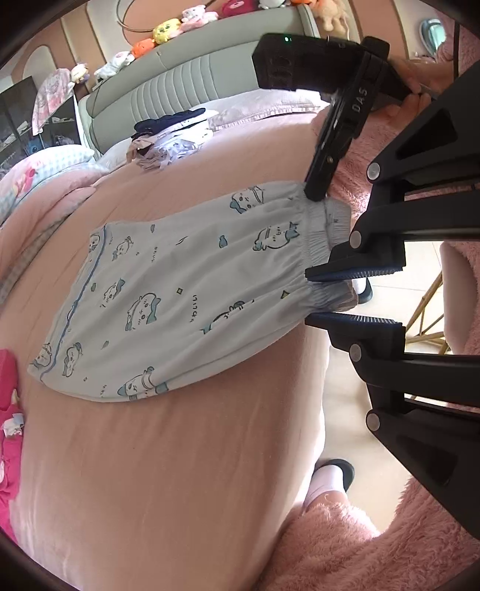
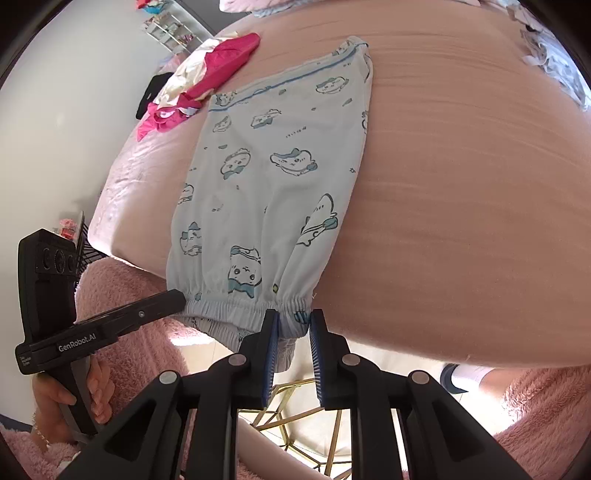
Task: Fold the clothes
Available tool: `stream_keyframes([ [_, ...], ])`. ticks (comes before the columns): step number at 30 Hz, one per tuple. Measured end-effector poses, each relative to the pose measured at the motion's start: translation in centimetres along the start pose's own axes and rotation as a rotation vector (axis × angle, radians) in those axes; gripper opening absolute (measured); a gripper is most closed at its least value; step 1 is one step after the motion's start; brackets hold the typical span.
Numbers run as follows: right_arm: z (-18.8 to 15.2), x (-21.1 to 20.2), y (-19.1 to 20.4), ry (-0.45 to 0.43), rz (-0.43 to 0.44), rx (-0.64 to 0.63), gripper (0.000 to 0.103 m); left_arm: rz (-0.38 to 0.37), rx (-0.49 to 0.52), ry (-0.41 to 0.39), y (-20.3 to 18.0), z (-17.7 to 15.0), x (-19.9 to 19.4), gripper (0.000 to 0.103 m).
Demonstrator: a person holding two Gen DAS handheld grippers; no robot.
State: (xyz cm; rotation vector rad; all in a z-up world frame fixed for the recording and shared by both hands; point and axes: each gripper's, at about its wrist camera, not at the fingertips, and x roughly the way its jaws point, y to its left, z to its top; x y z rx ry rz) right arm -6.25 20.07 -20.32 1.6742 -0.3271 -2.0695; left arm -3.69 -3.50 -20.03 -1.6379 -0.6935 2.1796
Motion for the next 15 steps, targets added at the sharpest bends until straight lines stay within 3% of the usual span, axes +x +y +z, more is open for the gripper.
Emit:
stream_keyframes([
  [4, 0.2, 1.1, -0.8, 0.033, -0.012, 0.051, 0.016, -0.01, -0.053, -0.004, 0.7, 0.0, 0.0, 0.018],
  [6, 0.2, -0.4, -0.7, -0.024, -0.035, 0.051, 0.017, 0.134, -0.021, -0.095, 0.4, 0.0, -1.9, 0.019],
  [7, 0.2, -1.5, -0.5, -0.062, -0.089, 0.035, 0.017, 0.181, 0.005, -0.144, 0.2, 0.2, -2.9, 0.019],
  [9, 0.5, -3.4, 0.0, -0.139, -0.181, -0.013, 0.017, 0.165, 0.068, -0.2, -0.3, 1.3, -3.7, 0.02],
  [13, 3.3, -3.5, 1.0, -0.194, -0.19, -0.117, 0.017, 0.187, 0.292, -0.161, -2.9, 5.2, -0.2, 0.021],
  [14, 4.3, -2.9, 1.5, -0.2, -0.194, -0.153, 0.017, 0.207, 0.344, -0.144, -3.7, 6.2, 1.1, 0.024],
  [15, 5.2, -2.0, 2.2, -0.2, -0.196, -0.188, 0.017, 0.218, 0.384, -0.135, -4.3, 7.1, 2.3, 0.035],
])
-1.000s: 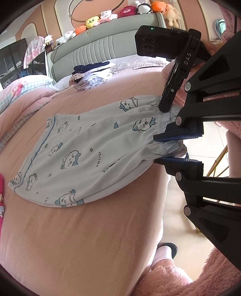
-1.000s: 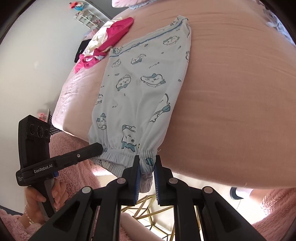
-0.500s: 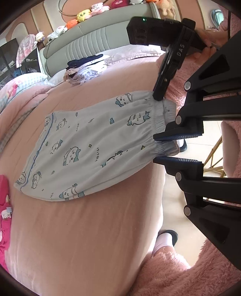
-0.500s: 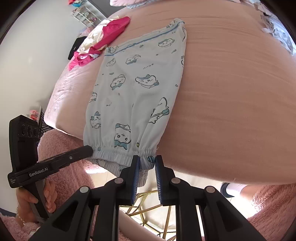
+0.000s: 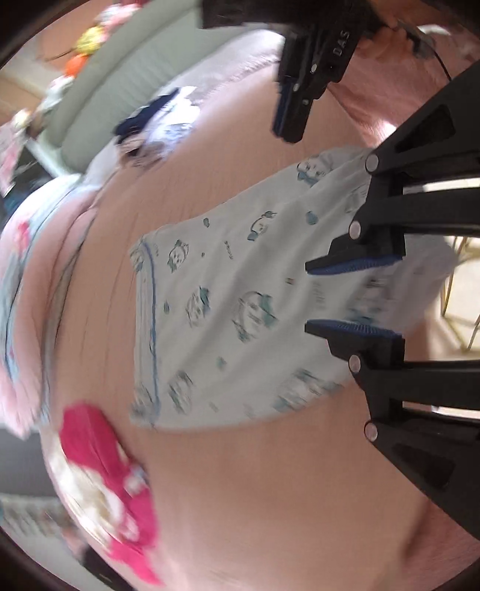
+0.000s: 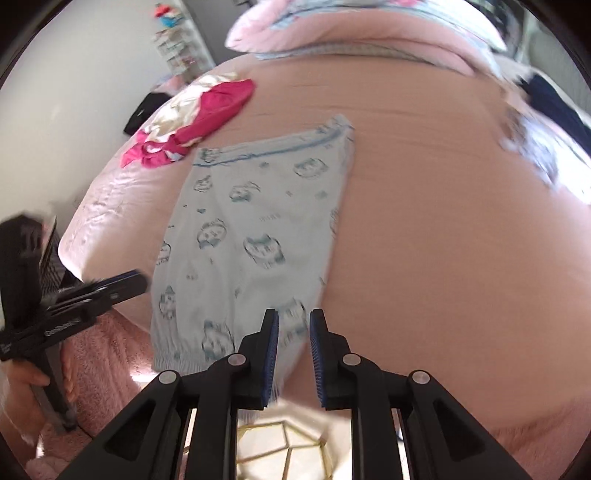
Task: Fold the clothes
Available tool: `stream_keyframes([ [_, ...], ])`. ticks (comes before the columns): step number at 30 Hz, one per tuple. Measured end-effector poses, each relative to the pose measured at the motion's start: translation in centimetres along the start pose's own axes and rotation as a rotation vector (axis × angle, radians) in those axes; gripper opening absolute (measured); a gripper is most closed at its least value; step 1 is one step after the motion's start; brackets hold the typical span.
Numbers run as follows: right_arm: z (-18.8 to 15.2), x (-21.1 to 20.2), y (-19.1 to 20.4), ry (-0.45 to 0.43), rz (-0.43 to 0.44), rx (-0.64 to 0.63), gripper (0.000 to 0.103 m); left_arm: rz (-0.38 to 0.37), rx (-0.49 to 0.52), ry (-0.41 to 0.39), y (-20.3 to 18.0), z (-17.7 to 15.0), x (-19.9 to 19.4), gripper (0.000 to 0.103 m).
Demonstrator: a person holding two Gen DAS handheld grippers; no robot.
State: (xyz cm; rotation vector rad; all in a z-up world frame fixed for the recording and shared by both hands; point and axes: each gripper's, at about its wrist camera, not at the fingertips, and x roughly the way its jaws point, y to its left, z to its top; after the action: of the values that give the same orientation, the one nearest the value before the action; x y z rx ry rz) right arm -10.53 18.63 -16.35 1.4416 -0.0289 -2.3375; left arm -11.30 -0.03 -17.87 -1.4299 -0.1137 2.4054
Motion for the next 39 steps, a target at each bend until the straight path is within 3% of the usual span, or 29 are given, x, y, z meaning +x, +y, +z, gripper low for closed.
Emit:
stream_keyframes([
  [1, 0.8, 1.0, 0.8, -0.001, 0.002, -0.035, 0.017, 0.005, 0.038, 0.008, -0.5, 0.9, 1.2, 0.053],
  [2, 1.6, 2.1, 1.4, 0.012, 0.012, -0.064, 0.017, -0.003, 0.052, 0.031, -0.4, 1.4, 2.3, 0.059],
  [3, 2.1, 3.3, 1.9, 0.034, 0.032, -0.083, 0.017, -0.007, 0.068, 0.055, -0.4, 1.9, 3.3, 0.06],
  [6, 2.0, 6.6, 2.1, 0.129, 0.02, -0.098, 0.017, 0.082, 0.167, 0.147, -0.3, 1.3, 4.9, 0.059],
  [11, 0.1, 5.8, -0.7, 0.201, 0.007, -0.057, 0.017, 0.09, 0.266, 0.251, 1.4, -0.6, 2.6, 0.059],
  [13, 0.3, 4.6, -1.7, 0.186, 0.014, -0.049, 0.017, 0.073, 0.235, 0.22, 2.2, 0.7, 1.8, 0.059],
  [15, 1.8, 4.2, -2.2, 0.141, -0.011, -0.044, 0.017, 0.058, 0.223, 0.124, 2.3, 3.0, 1.8, 0.059],
  [18, 4.7, 5.3, -1.4, 0.068, 0.017, -0.048, 0.018, 0.06, 0.222, 0.024, 1.9, 6.4, 4.3, 0.059],
  [20, 6.2, 7.5, -0.2, 0.066, 0.053, -0.057, 0.018, 0.08, 0.22, 0.086, 1.8, 7.6, 7.2, 0.059],
  [22, 7.2, 10.0, 1.0, 0.098, 0.036, -0.094, 0.018, 0.092, 0.241, 0.128, 1.9, 7.6, 8.4, 0.06],
  [26, 7.4, 11.0, -0.5, 0.102, -0.022, -0.081, 0.012, 0.2, 0.313, 0.199, 3.6, 6.0, 6.6, 0.063],
  [28, 7.3, 10.0, -2.6, 0.095, -0.064, -0.032, 0.011, 0.22, 0.261, 0.23, 5.4, 5.6, 5.6, 0.069],
  [30, 7.1, 8.9, -4.3, 0.09, -0.036, 0.031, 0.013, 0.211, 0.187, 0.214, 6.2, 5.9, 4.7, 0.068],
  [31, 7.0, 8.5, -4.0, 0.087, -0.046, 0.02, 0.02, 0.186, 0.2, 0.174, 5.4, 5.9, 4.3, 0.068],
  [34, 6.3, 7.7, -1.8, 0.081, -0.021, -0.048, 0.02, 0.071, 0.245, 0.084, 2.1, 5.7, 4.0, 0.068],
  [36, 5.4, 7.9, 0.1, 0.103, 0.017, -0.076, 0.02, 0.068, 0.271, 0.122, 0.1, 4.8, 5.3, 0.068],
  [38, 3.9, 8.6, 1.0, 0.147, -0.015, -0.097, 0.02, 0.142, 0.282, 0.157, -0.1, 3.3, 5.9, 0.068],
  [39, 3.2, 8.3, 0.7, 0.15, -0.015, -0.086, 0.02, 0.15, 0.273, 0.137, 0.0, 2.6, 5.3, 0.068],
])
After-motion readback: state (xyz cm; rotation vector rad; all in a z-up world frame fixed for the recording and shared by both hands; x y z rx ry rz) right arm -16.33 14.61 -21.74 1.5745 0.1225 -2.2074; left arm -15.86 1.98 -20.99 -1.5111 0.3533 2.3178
